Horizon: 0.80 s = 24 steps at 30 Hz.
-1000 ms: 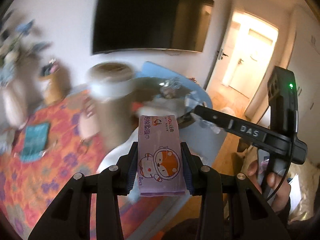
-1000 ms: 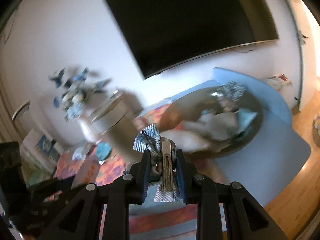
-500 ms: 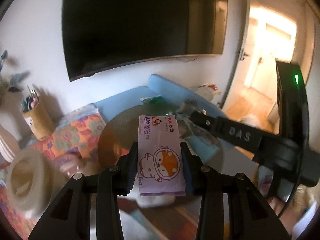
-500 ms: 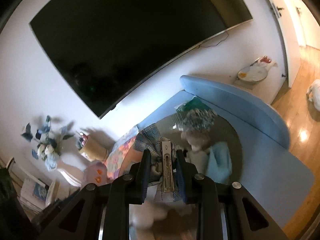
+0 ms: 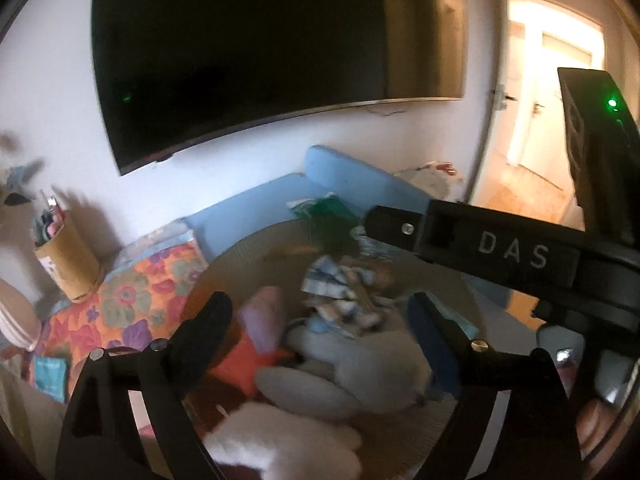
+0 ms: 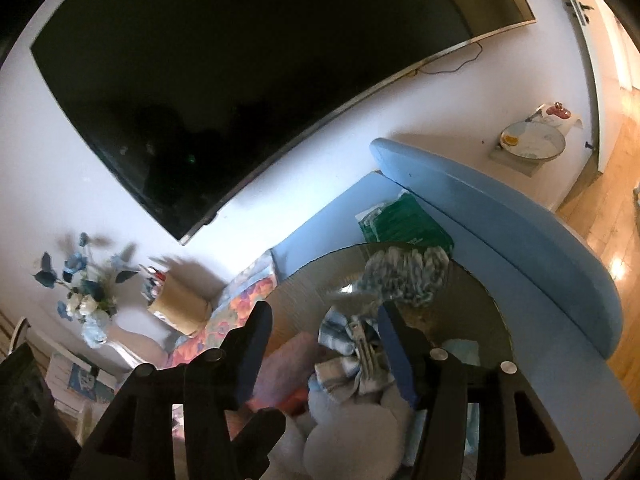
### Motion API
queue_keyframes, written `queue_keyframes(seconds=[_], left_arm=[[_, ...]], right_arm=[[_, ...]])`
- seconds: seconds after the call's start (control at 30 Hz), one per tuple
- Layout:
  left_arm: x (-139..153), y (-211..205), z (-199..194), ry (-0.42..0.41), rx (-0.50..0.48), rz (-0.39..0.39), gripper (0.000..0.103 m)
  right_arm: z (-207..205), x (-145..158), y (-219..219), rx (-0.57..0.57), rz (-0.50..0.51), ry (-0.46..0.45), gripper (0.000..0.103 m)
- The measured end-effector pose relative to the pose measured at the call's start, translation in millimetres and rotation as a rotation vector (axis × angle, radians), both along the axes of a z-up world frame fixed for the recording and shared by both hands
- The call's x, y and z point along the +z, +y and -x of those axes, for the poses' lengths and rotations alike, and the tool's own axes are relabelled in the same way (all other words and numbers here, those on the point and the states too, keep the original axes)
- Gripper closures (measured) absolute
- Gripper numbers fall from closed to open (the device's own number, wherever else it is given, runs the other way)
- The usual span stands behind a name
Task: Organize soft objects
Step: 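Open both tools to drop the wipes packet and bow into the bowl, then move both tools back over the items on the bedspread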
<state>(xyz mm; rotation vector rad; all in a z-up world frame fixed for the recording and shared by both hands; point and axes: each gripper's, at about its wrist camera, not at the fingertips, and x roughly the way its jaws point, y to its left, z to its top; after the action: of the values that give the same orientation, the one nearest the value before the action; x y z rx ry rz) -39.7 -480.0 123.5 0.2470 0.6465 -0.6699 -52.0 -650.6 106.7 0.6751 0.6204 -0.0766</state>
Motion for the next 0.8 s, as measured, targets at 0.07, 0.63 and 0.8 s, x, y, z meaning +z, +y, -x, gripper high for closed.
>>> queue_keyframes(seconds=[0.07, 0.63, 0.8], left_arm=[[8, 4, 18, -0.022, -0.029, 0.005, 0.015], [27, 252, 106, -0.025, 0.073, 0.127, 0.013], [8, 344, 82, 0.023, 0.275, 0.135, 0.013]], right_arm=[[14, 7, 1, -0.005, -0.003, -0.028, 0.049], [144, 9, 103, 0.099, -0.084, -0.174, 0.010], [137, -8, 174, 0.301, -0.079, -0.177, 0.010]])
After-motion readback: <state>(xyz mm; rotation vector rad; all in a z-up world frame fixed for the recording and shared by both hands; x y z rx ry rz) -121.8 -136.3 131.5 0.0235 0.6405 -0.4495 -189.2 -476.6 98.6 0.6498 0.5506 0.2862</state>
